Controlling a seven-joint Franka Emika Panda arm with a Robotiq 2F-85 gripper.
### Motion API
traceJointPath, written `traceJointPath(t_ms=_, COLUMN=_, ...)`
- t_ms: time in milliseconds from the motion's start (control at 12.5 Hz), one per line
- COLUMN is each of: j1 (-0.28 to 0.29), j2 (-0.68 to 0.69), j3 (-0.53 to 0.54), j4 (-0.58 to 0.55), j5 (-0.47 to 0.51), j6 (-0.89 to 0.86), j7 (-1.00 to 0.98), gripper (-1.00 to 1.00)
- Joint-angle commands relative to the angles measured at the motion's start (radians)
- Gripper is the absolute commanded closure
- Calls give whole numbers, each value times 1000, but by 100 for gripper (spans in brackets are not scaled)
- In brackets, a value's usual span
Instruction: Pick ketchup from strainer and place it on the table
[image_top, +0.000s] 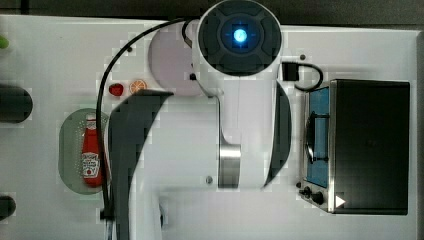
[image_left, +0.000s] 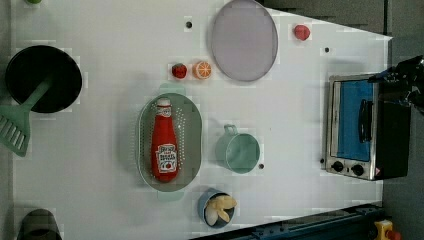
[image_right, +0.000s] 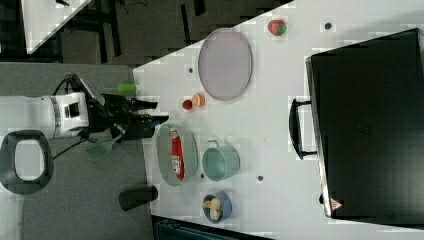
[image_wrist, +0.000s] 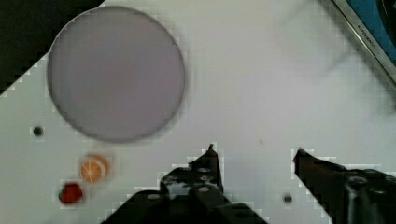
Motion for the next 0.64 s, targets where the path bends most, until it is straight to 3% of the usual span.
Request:
traceJointPath(t_ms=80, j1=-110, j2=-263, j3=90, j4=-142, j5=44, j6=-156, j7=30, gripper=-59)
traceJointPath(t_ms=240, j1=-101, j2=-252, j3=133, j4=-142, j5=44, j6=-156, j7=30, gripper=-99)
traceJointPath(t_ms=640, j1=-85, j2=-197, j3=342, j4=-142, j5=44, j6=-109, j7=30, gripper=-100)
